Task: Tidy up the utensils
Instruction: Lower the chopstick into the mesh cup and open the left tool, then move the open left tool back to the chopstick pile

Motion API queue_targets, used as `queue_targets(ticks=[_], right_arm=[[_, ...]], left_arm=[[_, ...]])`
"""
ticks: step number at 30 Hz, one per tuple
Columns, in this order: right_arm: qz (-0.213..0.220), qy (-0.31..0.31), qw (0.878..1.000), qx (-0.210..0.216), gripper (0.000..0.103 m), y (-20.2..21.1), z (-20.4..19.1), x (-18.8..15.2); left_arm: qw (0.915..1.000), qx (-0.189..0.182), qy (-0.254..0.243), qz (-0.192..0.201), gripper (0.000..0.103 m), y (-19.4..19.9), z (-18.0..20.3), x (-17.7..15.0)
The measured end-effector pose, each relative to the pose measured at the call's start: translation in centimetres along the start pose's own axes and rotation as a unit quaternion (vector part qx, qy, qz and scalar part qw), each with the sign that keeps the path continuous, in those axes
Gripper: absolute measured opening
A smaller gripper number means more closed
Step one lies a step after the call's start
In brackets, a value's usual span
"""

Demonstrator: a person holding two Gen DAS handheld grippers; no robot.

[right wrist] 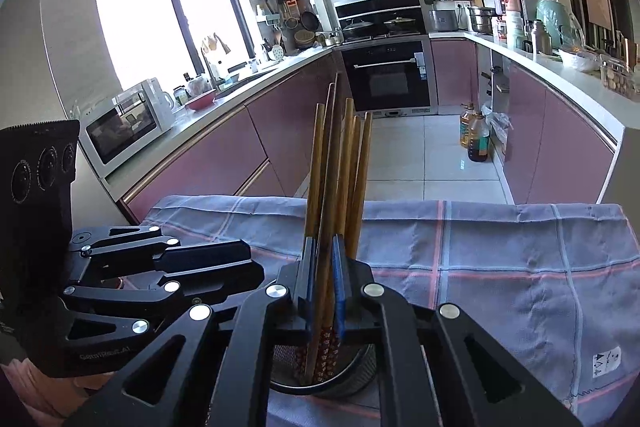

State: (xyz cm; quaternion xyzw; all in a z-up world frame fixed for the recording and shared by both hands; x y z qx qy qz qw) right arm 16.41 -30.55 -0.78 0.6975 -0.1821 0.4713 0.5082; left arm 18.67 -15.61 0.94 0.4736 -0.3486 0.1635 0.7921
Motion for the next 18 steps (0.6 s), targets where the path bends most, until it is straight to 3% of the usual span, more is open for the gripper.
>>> queue_targets(ticks=[6,8,14,18], right_arm=[[0.012,0.0,1.0,0.009,0.013,1.0,-0.7,-0.5],[0.021,0.004,1.0,0.017,0.02,1.8,-1.2,-0.7],[0.051,0.041,0.997,0.048,0.029,4.7,-4.3,-1.8],[0.035,0.063,0.994,0.088,0.035,4.8,-7.2,-3.6]], left_arm=[[0.9996,0.001,0.018,0.024,0.029,2.0,-1.5,-0.9],[0.9993,0.006,0.021,0.032,0.037,2.9,-2.0,-1.6],[0.9976,0.023,0.019,0.062,0.055,6.0,-3.8,-4.5],[0.9968,0.049,0.028,0.057,0.06,6.9,-5.8,-6.9]])
Point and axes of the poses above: each gripper's, at about its wrist camera, not at the fingertips, and y roughly against the way its jaws point, z to its right, x to its top, the point moved 3 cm from there along -y, roughly the way its jaws point, and after that the axes turned 15 degrees about y, right-handed, at the moved point
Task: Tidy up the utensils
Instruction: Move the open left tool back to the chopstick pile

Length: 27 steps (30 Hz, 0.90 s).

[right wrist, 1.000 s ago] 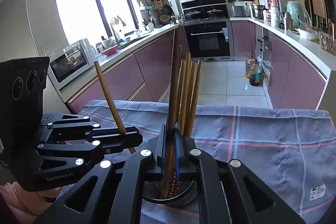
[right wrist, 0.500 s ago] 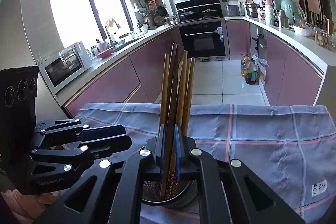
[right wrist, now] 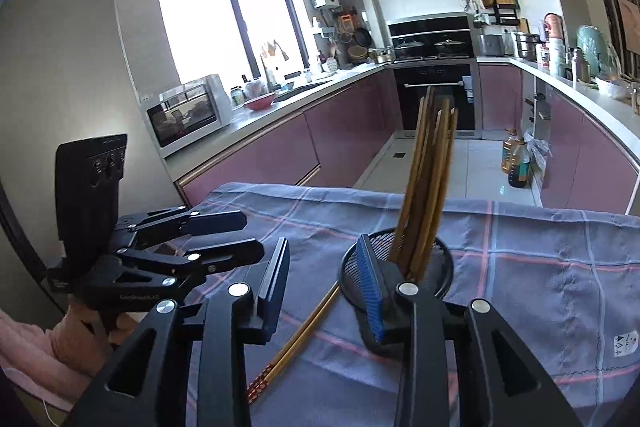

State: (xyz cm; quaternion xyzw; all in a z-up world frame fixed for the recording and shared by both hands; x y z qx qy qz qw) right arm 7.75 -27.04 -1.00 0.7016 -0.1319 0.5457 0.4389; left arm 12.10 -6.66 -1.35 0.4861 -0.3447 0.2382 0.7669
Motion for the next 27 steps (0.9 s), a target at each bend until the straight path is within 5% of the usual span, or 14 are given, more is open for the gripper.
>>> queue_targets(ticks=[9,27], right_arm=[[-0.116,-0.013,0.992,0.037,0.035,-6.3,-4.0,-6.0],[-0.167,0.0,0.986,0.006,0.035,-9.1,-5.2,-7.5]], left_arm=[[0.9972,0.035,0.049,-0.044,0.068,-1.1,-4.5,-4.8],[0.9944,0.042,0.063,-0.075,0.067,-2.7,-5.2,-7.3]])
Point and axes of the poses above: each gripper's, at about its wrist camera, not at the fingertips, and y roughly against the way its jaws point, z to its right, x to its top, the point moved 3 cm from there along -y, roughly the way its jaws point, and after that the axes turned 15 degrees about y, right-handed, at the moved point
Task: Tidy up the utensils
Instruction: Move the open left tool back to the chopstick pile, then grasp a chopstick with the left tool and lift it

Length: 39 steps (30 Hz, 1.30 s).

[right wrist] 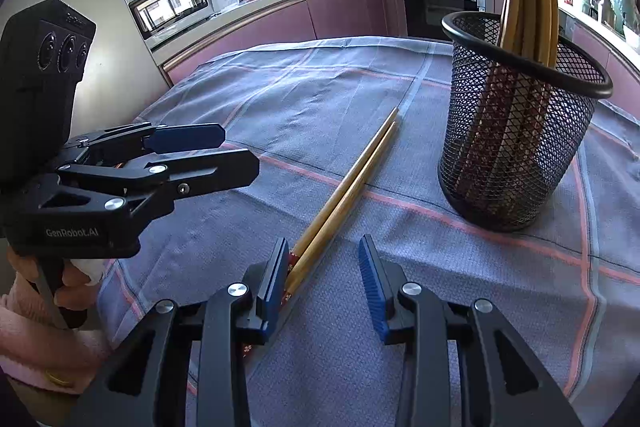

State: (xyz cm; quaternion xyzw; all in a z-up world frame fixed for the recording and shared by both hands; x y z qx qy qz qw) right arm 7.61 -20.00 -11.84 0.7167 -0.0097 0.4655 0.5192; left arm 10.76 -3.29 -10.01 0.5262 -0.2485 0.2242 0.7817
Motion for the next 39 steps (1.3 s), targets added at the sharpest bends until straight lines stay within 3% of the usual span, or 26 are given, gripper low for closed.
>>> queue_targets(ticks=[15,23,32,34,39], right_arm=[[-0.014,-0.008,1.0,-0.009,0.022,0.3,1.2,-0.4],[-0.019,-0.016,0.999,-0.02,0.022,0.8,2.3,-0.9],[-0.016,-0.026,0.999,-0.014,0.021,0.9,2.9,-1.2],[-0.015,-0.028,0.999,-0.015,0.021,0.9,3.0,-1.1],[-0.011,-0.032,0.999,-0.021,0.021,0.5,3.4,-0.7]], left_arm=[[0.9994,0.005,-0.029,-0.018,0.065,-1.8,1.1,-0.2],[0.9974,-0.006,-0.054,-0.047,0.055,-3.5,2.6,-0.6],[0.9953,0.003,-0.068,-0.069,0.033,-5.3,3.8,-1.3],[0.9957,0.001,-0.058,-0.073,0.02,-5.3,3.6,-1.3],[0.9964,0.007,-0.041,-0.073,0.012,-5.0,3.1,-1.7]])
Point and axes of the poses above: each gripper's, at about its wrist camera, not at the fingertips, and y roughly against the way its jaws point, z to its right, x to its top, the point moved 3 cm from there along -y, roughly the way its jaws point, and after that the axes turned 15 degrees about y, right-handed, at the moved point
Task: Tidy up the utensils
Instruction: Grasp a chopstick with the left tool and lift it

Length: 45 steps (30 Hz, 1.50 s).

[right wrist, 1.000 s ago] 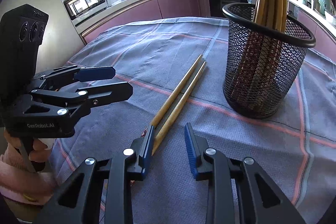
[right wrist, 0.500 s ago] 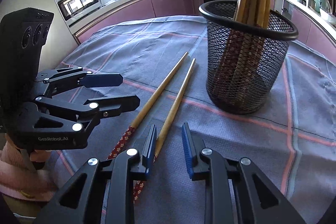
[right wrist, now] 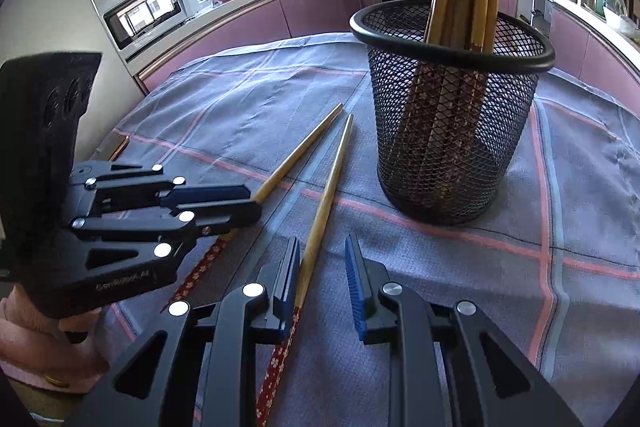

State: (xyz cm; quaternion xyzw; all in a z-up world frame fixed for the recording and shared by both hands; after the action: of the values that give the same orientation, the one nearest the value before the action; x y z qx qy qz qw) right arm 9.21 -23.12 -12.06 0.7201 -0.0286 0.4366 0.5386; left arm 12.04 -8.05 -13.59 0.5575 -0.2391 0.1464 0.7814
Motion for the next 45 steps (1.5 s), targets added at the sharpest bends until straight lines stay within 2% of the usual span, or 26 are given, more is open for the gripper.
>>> queue_targets(ticks=[3,5,12,15,19,25,30,35,39,45], right_arm=[[0.003,-0.002,1.0,-0.003,0.021,-0.4,0.2,0.5],[0.004,-0.002,1.0,-0.005,0.021,-0.7,0.3,0.8],[0.004,-0.002,1.0,-0.012,0.017,-1.5,0.5,1.7],[0.004,-0.008,1.0,-0.012,0.013,-1.6,0.8,1.9],[0.008,-0.02,1.0,-0.006,0.009,-1.7,1.2,1.8],[0.021,-0.051,0.998,0.003,0.006,-1.3,2.0,1.5],[0.038,-0.051,0.998,0.019,0.006,-0.3,1.6,1.4],[0.022,-0.03,0.999,0.034,0.006,-0.7,0.7,1.5],[0.005,-0.012,1.0,0.022,0.008,-1.0,0.2,1.3],[0.004,0.006,1.0,0.005,0.008,-1.1,-0.6,1.2]], left_arm=[[1.0,0.001,0.003,0.0,0.014,0.2,0.1,0.0],[1.0,0.005,0.001,0.006,0.026,0.3,0.1,0.3],[0.9998,0.014,-0.013,0.008,0.026,-0.7,0.3,1.9],[0.9999,0.015,-0.008,-0.004,0.017,-1.5,0.2,2.4],[0.9998,0.017,-0.004,-0.003,0.011,-1.7,0.1,2.9],[0.9999,0.013,0.011,0.001,0.008,-1.7,0.0,2.7],[0.9998,0.007,0.017,0.001,0.008,-1.3,-0.1,2.0],[1.0,0.0,0.009,0.0,0.008,-0.5,0.5,1.1],[1.0,0.001,-0.002,-0.009,0.008,-0.6,0.7,0.5],[0.9999,0.002,-0.011,-0.009,0.01,-1.1,1.0,0.7]])
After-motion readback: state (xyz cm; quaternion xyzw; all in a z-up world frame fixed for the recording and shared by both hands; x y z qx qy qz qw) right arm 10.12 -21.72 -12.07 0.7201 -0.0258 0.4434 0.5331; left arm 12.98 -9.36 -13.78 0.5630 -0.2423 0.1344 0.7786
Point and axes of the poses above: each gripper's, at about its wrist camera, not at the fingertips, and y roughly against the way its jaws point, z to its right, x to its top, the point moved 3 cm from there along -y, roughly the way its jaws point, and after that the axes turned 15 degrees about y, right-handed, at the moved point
